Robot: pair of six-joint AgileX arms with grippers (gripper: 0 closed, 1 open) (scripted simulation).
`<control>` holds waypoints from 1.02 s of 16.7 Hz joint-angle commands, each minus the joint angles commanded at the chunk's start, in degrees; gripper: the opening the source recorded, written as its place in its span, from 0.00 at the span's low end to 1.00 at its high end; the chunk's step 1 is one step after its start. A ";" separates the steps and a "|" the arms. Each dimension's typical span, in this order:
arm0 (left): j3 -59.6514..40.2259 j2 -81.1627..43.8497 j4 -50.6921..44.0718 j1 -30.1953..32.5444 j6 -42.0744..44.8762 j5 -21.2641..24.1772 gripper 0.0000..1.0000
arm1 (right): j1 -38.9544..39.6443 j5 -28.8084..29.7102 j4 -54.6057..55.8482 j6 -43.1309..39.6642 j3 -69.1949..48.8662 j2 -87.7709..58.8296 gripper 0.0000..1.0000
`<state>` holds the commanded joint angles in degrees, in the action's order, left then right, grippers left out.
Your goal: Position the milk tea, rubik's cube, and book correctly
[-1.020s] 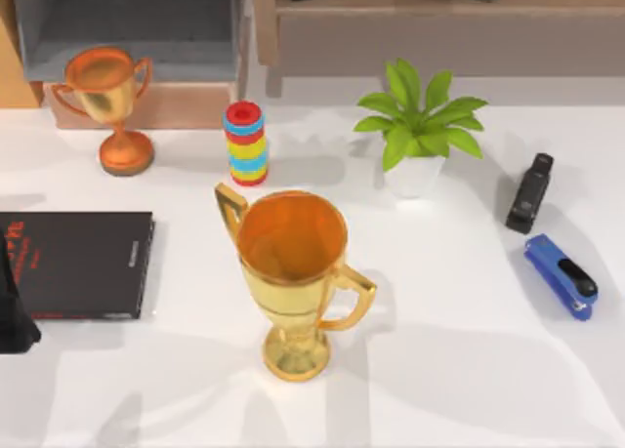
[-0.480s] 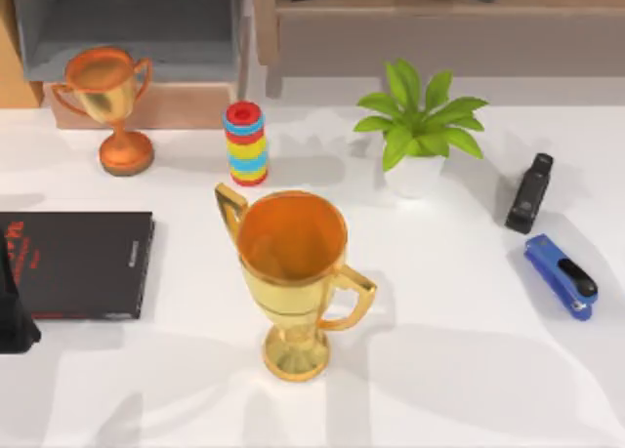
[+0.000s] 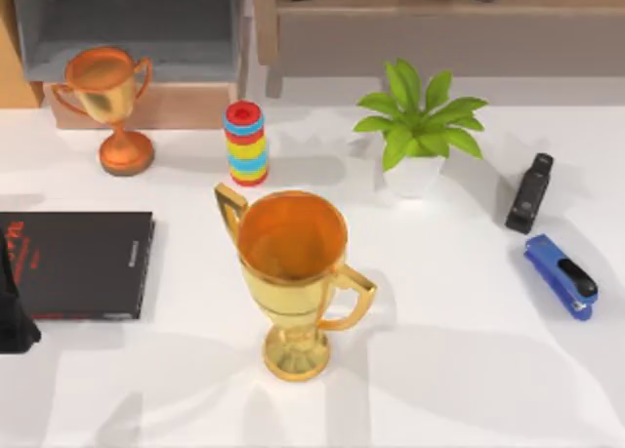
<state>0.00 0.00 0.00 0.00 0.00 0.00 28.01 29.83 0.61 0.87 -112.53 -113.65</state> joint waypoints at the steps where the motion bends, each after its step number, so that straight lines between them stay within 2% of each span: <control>1: 0.00 0.00 0.00 0.00 0.00 0.00 1.00 | -0.30 -0.30 -0.02 -0.01 1.09 1.09 1.00; 7: 0.00 0.00 0.00 0.00 0.00 0.00 1.00 | -4.60 -4.94 -0.08 -0.11 18.93 19.32 1.00; 17: 0.00 0.00 0.00 0.00 0.00 0.00 1.00 | -17.84 -18.97 -0.40 -0.51 73.74 74.67 1.00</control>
<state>0.00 0.00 0.00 0.00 0.00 0.00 10.18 10.86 0.21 0.37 -38.79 -38.98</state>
